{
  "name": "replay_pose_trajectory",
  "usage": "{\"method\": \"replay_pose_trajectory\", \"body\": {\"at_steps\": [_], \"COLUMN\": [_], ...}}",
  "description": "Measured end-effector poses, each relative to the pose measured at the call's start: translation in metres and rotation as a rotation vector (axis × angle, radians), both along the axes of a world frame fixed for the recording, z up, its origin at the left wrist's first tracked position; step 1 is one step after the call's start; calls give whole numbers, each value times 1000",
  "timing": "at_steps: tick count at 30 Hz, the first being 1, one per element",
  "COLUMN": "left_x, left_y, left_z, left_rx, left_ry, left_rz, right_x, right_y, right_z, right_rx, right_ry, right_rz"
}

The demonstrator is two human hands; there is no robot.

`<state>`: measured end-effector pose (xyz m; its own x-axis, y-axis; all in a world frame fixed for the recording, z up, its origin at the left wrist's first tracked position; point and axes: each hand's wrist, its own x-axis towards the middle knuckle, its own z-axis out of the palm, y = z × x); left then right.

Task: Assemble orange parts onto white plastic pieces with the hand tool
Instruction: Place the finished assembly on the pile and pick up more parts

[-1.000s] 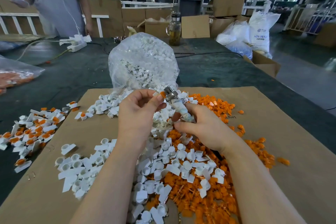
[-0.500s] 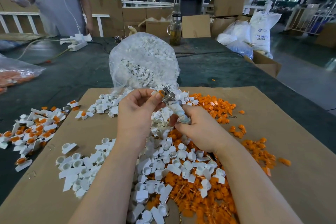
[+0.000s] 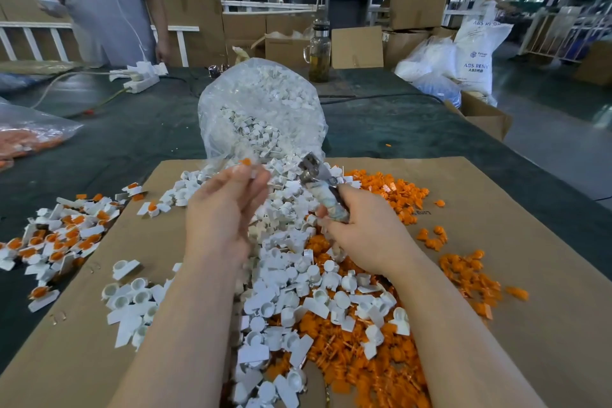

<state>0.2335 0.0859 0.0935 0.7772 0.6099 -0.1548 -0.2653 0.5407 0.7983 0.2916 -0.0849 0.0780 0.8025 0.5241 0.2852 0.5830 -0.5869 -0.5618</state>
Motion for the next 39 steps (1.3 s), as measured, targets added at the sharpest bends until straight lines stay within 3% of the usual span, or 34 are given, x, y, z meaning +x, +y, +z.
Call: {"method": "replay_pose_trajectory", "body": {"at_steps": [3, 6, 10, 13, 15, 17, 21, 25, 27, 30, 39], "left_x": [-5, -8, -12, -15, -14, -11, -2, 1, 3, 3, 2], "left_y": [22, 39, 53, 55, 52, 46, 27, 10, 8, 5, 5], "left_z": [1, -2, -6, -7, -5, -2, -4, -16, -21, -22, -23], "left_rx": [-321, -493, -623, -576, -485, -285, 298, 1001, 1246, 1375, 1367], "left_ry": [-7, -63, -157, -190, -130, 50, 393, 622, 723, 727, 709], "left_rz": [196, 338, 453, 453, 394, 285, 31, -126, -214, -253, -165], "right_x": [4, 8, 12, 14, 14, 12, 11, 12, 13, 14, 16], "right_y": [-5, -9, -15, -19, -20, -20, -16, -14, -13, -11, -8], "right_z": [-2, -4, -6, -5, -4, -4, -7, -11, -13, -15, -17], "right_rx": [-60, -88, -131, -171, -209, -243, -328, -363, -378, -378, -399], "right_ry": [-55, -85, -50, -2, 21, 43, 13, -58, -75, -54, 18], "right_rz": [-117, -238, -374, -427, -441, -452, -494, -543, -537, -489, -426]}}
